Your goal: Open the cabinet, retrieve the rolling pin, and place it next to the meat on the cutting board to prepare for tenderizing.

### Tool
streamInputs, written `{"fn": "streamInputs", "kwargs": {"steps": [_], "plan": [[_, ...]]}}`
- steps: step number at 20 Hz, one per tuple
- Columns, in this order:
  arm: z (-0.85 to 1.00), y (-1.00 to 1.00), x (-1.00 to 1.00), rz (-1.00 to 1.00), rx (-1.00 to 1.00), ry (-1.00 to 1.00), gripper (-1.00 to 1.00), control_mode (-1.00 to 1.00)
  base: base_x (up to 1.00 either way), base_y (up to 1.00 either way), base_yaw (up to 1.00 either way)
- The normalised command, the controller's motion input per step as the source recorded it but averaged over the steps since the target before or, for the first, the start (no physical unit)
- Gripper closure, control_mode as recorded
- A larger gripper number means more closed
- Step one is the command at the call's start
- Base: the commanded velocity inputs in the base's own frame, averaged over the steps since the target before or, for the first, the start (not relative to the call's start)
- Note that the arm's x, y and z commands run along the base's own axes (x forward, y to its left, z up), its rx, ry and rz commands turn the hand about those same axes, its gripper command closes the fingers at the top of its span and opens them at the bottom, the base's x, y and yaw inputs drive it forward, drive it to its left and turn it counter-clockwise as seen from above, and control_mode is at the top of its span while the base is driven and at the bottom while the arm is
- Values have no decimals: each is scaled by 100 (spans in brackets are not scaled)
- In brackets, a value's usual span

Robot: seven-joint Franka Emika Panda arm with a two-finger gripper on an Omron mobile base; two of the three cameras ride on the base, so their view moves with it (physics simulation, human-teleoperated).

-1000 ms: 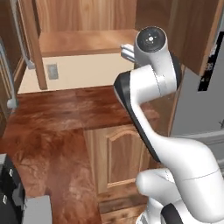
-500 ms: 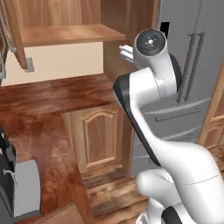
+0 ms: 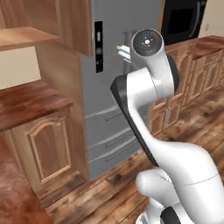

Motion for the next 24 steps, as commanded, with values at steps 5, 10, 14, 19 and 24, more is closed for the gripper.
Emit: {"fn": "streamInputs", "kwargs": {"steps": [5, 10, 14, 19, 24], "plan": [[0, 0, 0, 0, 0, 0, 100, 100, -53, 0, -59], [0, 0, 0, 0, 0, 0, 100, 100, -27, -1, -64], [0, 0, 0, 0, 0, 0, 100, 100, -15, 0, -65], [0, 0, 0, 0, 0, 0, 100, 100, -9, 0, -65], [0, 0, 0, 0, 0, 0, 100, 100, -6, -1, -63]]}}
